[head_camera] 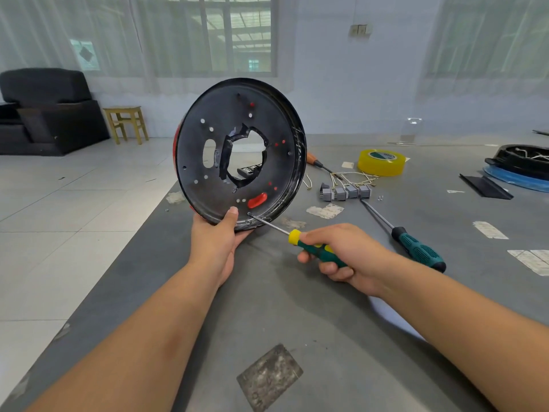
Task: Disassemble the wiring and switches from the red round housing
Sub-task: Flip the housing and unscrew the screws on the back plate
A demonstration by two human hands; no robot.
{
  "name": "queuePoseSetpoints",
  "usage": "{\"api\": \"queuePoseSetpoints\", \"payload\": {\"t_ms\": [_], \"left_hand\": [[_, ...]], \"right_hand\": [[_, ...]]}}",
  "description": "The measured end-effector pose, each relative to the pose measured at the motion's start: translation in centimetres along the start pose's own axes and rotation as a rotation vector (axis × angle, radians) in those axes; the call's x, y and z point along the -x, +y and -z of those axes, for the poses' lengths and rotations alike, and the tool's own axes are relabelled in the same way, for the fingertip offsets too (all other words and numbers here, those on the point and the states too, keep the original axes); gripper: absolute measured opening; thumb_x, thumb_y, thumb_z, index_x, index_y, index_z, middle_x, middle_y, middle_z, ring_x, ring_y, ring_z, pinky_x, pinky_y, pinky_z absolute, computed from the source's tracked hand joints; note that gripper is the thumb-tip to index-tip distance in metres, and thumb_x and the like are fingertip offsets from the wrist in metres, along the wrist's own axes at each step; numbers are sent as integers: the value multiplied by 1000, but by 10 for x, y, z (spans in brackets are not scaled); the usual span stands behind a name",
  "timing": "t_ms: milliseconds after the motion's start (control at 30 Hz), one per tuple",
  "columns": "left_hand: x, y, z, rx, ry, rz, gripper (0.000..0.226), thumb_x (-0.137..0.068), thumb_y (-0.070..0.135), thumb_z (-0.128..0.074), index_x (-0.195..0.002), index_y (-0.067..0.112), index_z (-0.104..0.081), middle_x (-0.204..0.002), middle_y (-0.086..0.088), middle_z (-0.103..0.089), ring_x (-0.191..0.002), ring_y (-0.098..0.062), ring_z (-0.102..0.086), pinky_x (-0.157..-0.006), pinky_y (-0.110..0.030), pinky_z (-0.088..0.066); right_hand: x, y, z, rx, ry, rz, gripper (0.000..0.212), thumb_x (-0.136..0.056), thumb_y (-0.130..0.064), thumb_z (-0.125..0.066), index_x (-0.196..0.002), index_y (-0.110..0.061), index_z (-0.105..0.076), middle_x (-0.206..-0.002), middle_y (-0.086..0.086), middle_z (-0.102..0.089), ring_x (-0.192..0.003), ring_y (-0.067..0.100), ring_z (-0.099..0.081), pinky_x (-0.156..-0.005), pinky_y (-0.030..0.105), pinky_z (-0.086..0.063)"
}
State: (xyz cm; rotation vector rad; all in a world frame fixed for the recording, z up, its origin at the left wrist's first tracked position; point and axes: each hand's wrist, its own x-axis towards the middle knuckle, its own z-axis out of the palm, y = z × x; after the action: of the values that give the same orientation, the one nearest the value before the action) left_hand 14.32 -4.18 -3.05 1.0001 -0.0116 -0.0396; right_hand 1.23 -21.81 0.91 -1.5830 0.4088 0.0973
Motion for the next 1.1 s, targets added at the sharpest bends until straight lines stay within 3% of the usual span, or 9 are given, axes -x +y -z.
{"api": "queuePoseSetpoints", "payload": {"t_ms": [233,567,700,767,833,900,967,1100], "left_hand": [[2,3,0,52,-13,13,39,-102,-5,-60,-138,10,-54,-127,-11,-73,-110,-29,-75,-70,-40,-66],[3,0,-1,-29,18,-27,38,-103,-1,-62,-138,9,-54,-132,-10,-70,-116,-30,-72,-80,-45,-67],[5,-1,-3,-87,30,-75,37,-103,-2,-61,-136,12,-52,-132,-9,-68,-115,-30,-71,-88,-53,-64],[5,-2,-3,-108,35,-88,29,-102,-2,-62,-124,16,-54,-127,-7,-68,-113,-28,-71,-87,-51,-64],[6,-2,-4,-129,30,-99,28,-102,-1,-62,-110,24,-53,-123,-4,-68,-111,-26,-71,-87,-50,-64],[6,-3,-4,-146,24,-106,29,-103,-1,-62,-108,26,-53,-121,-2,-68,-109,-24,-71,-86,-48,-64],[5,-3,-4,-166,26,-115,28,-103,0,-62,-114,24,-53,-121,-1,-69,-107,-23,-72,-86,-48,-64],[5,-2,-3,-211,45,-117,28,-102,1,-63,-113,26,-55,-119,0,-70,-105,-23,-73,-86,-47,-64]], "right_hand": [[0,-6,9,-156,-79,-114,30,-98,-22,-63,-124,-8,-63,-76,5,-68,-44,8,-31,-31,14,-20],[-1,-1,0,-25,8,-11,24,-98,-23,-64,-115,-7,-66,-72,5,-69,-45,12,-34,-34,17,-19],[-1,3,-8,288,131,184,18,-95,-37,-69,-101,-22,-74,-72,-3,-73,-41,11,-40,-38,17,-27],[-1,5,-9,541,195,309,21,-97,-46,-64,-99,-28,-74,-72,-11,-75,-41,3,-46,-42,15,-34],[0,8,-8,720,251,420,23,-99,-50,-59,-100,-32,-73,-72,-14,-74,-53,-2,-56,-47,13,-38],[2,9,-8,832,298,502,28,-100,-52,-54,-107,-33,-74,-75,-9,-74,-67,6,-63,-60,23,-51],[3,11,-9,966,344,587,33,-101,-52,-51,-118,-32,-71,-80,-4,-73,-77,21,-65,-69,34,-55],[3,17,-10,1423,492,855,38,-102,-45,-51,-135,-28,-61,-98,2,-71,-82,37,-67,-60,36,-49]]}}
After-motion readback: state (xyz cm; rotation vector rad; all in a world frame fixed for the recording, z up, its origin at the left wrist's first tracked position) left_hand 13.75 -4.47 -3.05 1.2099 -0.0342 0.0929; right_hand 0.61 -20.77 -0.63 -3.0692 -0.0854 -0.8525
